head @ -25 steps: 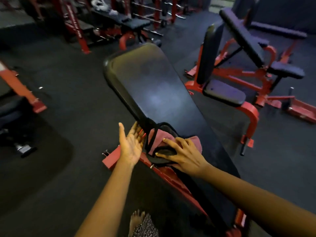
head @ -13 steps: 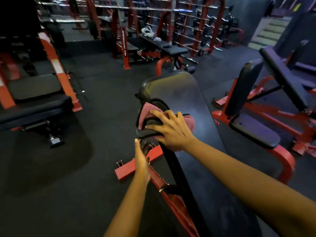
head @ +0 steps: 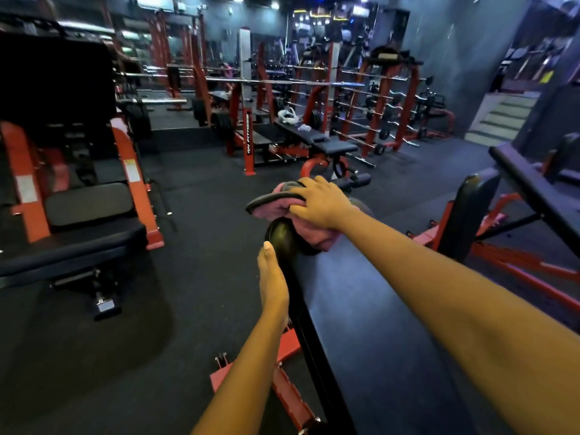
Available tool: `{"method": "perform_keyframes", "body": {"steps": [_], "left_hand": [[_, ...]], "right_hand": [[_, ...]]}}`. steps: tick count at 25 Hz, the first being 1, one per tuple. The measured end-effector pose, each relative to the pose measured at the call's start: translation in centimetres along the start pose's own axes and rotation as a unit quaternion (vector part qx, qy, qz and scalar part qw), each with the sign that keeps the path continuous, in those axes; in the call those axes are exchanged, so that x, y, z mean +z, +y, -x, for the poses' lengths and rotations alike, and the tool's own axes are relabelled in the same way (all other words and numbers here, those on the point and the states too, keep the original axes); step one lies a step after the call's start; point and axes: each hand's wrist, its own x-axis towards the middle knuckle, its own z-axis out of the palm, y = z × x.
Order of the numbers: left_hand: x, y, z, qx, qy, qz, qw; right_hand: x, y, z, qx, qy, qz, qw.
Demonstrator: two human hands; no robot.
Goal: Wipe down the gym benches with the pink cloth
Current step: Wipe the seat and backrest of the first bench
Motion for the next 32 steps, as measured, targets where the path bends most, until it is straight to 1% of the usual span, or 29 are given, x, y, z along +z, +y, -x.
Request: {"method": "perform_keyframes", "body": {"steps": [3, 5, 7, 8, 9, 11, 12, 13, 14, 16, 18, 20, 21, 22, 23, 25, 27, 29, 32], "left_hand": [[1.7, 0.2, -0.3, 0.045, 0.067, -0.024, 0.996], [2.1, -0.1, -0.1, 0.055, 0.093, -0.034, 0.994], [2.1, -0.5, -0.4, 0.061, 0.09, -0.029, 0.994], [1.8, -0.5, -0.5, 0.067, 0.08, -0.026, 0.994], [1.5, -0.4, -0.6, 0.08, 0.067, -0.034, 0.994], [0.9, 0.0, -0.2, 0.128, 0.051, -0.091, 0.986], [0.5, 0.1, 0.3, 0.161, 0.051, -0.135, 0.976], [0.1, 0.1, 0.9, 0.205, 0.051, -0.189, 0.959], [0.0, 0.2, 1.6, 0.263, 0.047, -0.254, 0.929], [1.0, 0.5, 2.5, 0.384, 0.029, -0.385, 0.839], [3.3, 0.2, 2.3, 0.452, -0.013, -0.485, 0.749], [6.3, -1.0, 2.2, 0.488, -0.078, -0.58, 0.648], [7.6, -2.0, 2.4, 0.492, -0.114, -0.624, 0.596], [8.5, -3.2, 2.6, 0.487, -0.139, -0.661, 0.553], [9.1, -4.6, 2.9, 0.477, -0.16, -0.69, 0.52], [9.3, -7.4, 3.8, 0.455, -0.193, -0.727, 0.476], [9.0, -9.3, 4.8, 0.458, -0.205, -0.742, 0.444], [8.6, -10.4, 5.3, 0.465, -0.213, -0.748, 0.423], [8.5, -10.8, 5.3, 0.471, -0.208, -0.755, 0.407]], "right_hand": [[0.8, 4.6, 0.3, 0.049, -0.011, -0.02, 0.999], [0.7, 5.9, 0.3, 0.065, -0.016, -0.016, 0.998], [0.5, 5.2, 0.1, 0.058, -0.033, -0.006, 0.998], [0.7, 4.4, 0.2, 0.054, -0.031, -0.011, 0.998], [1.1, 3.7, 0.5, 0.055, -0.01, -0.023, 0.998], [2.1, 3.7, 0.9, 0.082, 0.05, -0.045, 0.994], [2.4, 4.2, 1.0, 0.102, 0.06, -0.046, 0.992], [2.7, 5.1, 0.8, 0.117, 0.053, -0.045, 0.991], [2.9, 6.2, 0.5, 0.125, 0.04, -0.043, 0.99], [3.1, 8.4, -0.1, 0.139, 0.013, -0.056, 0.989], [3.4, 10.5, -0.3, 0.16, 0.005, -0.108, 0.981], [4.2, 12.5, 0.9, 0.199, 0.014, -0.198, 0.96], [4.7, 13.3, 2.0, 0.231, 0.025, -0.247, 0.941], [5.2, 13.9, 3.2, 0.263, 0.037, -0.296, 0.918], [5.9, 14.4, 4.5, 0.289, 0.048, -0.344, 0.892], [7.6, 14.7, 7.8, 0.334, 0.053, -0.41, 0.847], [9.4, 14.9, 11.2, 0.362, 0.05, -0.433, 0.824], [11.3, 15.1, 14.8, 0.374, 0.034, -0.42, 0.826], [13.7, 14.6, 20.4, 0.386, 0.019, -0.395, 0.833]]}}
